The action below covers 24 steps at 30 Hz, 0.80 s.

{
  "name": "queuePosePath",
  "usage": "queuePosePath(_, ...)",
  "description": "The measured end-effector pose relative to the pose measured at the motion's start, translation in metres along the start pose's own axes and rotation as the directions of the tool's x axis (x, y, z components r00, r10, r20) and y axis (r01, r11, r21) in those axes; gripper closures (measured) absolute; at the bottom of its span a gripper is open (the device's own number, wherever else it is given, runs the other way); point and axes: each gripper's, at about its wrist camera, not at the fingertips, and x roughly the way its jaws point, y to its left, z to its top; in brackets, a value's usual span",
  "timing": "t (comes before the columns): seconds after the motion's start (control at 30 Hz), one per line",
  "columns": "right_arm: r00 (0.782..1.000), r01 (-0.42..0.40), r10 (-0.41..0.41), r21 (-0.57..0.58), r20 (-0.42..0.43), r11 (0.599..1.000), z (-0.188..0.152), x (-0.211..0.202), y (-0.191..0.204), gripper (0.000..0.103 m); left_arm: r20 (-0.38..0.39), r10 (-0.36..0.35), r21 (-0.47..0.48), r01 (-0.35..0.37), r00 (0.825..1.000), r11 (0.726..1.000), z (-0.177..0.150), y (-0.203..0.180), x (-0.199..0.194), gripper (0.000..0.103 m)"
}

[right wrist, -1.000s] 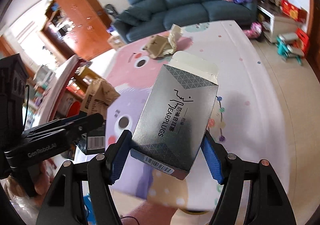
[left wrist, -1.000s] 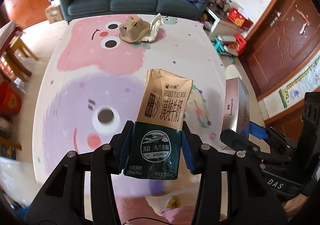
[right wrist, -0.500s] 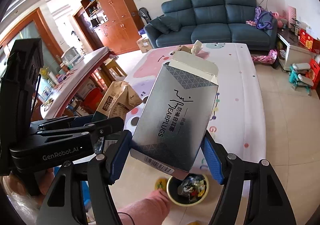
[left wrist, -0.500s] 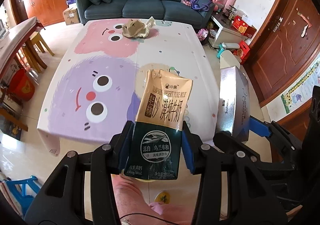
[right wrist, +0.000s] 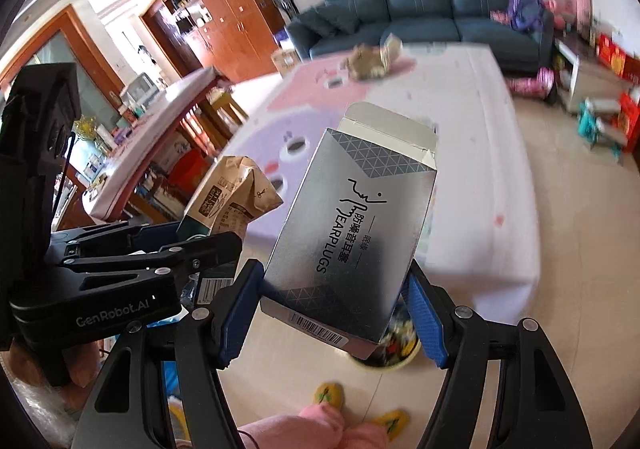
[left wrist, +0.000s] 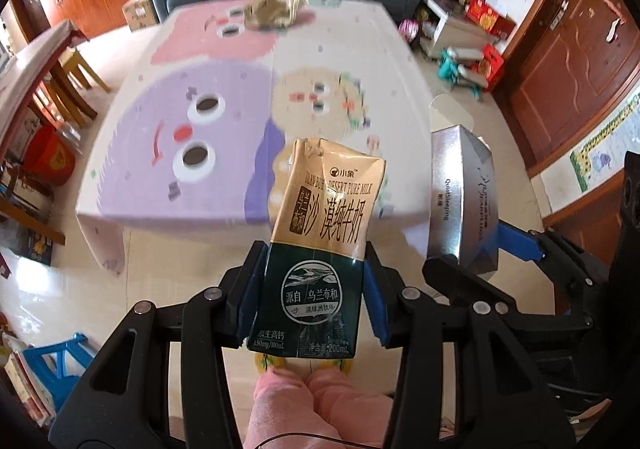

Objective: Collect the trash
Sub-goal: 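Carry the carton and box down over the black bin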

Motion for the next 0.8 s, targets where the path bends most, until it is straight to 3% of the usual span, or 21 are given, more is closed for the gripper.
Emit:
queuePosePath(0.2,0.989,0.034,-0.03,0.027,-0.147,0.999,-0.058,0.061,-0.018,0.034,-0.111,-0.041,-0.027,0.038,0.993,0.999,-0.043,0.019,0.066,0.061)
queuePosePath(0.37,0.956,0.094,-0.076,0.052,-0.283,0.994,-0.118,0.13,-0.041,0.033,-0.199,-0.053,-0.052,0.044,0.979,0.998,-0.077,0.034,0.142,0.061)
queuePosePath(0.6,0.931,0.141,-0.125,0.024,-0.342,0.99,-0.182,0.242,-0.079,0.033,-0.241,-0.068,-0.051,0.057,0.968,0.997,-0.11,0.047,0.271,0.061)
queuePosePath(0.8,0.918,0.18,-0.16,0.022,-0.362,0.983,-0.218,0.338,-0.118,0.033,-0.264,-0.088,-0.065,0.073,0.96,0.995,-0.13,0.058,0.364,0.06)
